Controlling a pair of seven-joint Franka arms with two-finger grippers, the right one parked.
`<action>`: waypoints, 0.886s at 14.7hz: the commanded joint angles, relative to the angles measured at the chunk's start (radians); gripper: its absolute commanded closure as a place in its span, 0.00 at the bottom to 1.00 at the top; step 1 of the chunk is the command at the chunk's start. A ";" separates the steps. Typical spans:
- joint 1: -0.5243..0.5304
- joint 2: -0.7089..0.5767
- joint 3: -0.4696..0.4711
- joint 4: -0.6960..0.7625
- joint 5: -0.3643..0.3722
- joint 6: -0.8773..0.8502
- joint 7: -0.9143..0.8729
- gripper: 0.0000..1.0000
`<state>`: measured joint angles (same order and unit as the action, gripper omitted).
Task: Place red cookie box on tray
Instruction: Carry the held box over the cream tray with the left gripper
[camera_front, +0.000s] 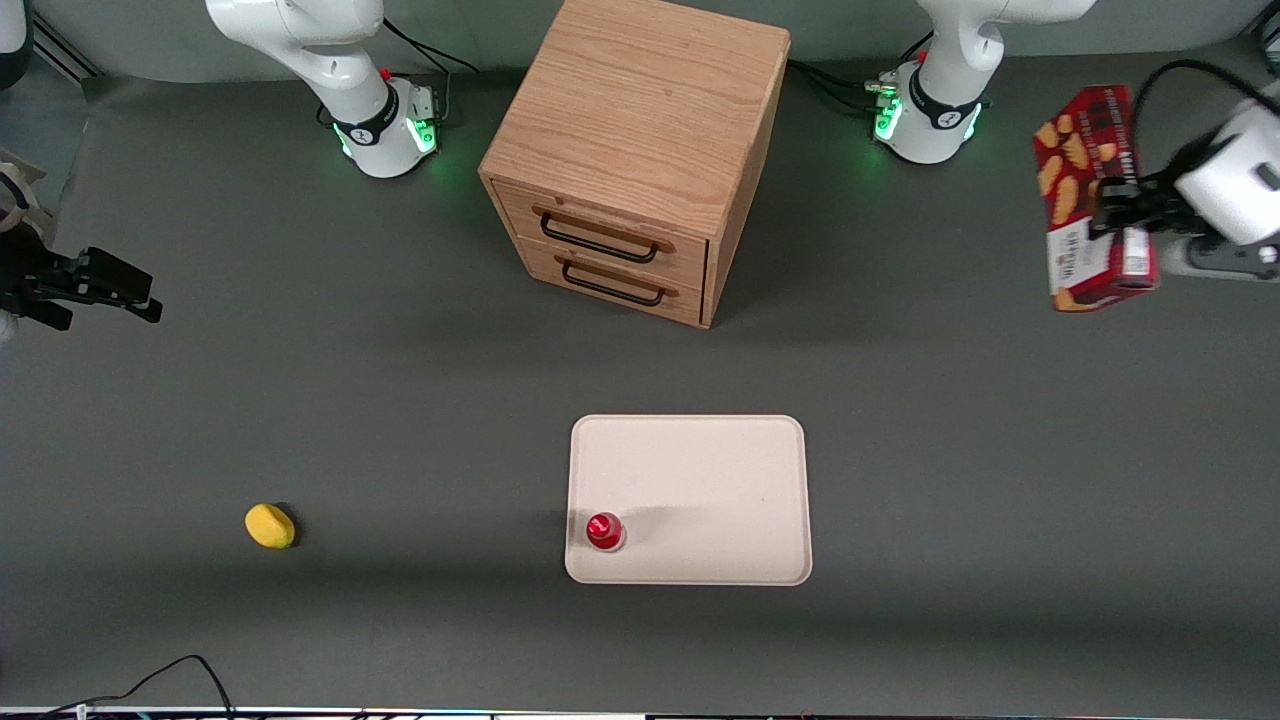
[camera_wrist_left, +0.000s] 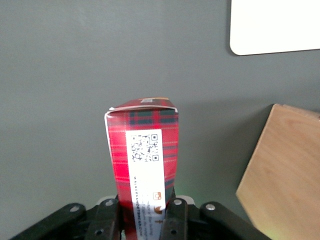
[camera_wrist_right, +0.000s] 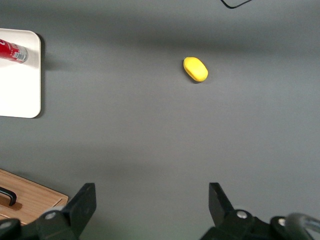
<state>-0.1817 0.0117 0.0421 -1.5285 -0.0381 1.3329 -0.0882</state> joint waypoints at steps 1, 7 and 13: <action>-0.013 0.104 -0.147 0.100 0.003 0.014 -0.262 1.00; -0.034 0.451 -0.379 0.391 0.004 0.221 -0.675 1.00; -0.110 0.641 -0.381 0.430 0.122 0.451 -0.784 1.00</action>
<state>-0.2700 0.5919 -0.3383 -1.1418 0.0174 1.7455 -0.8200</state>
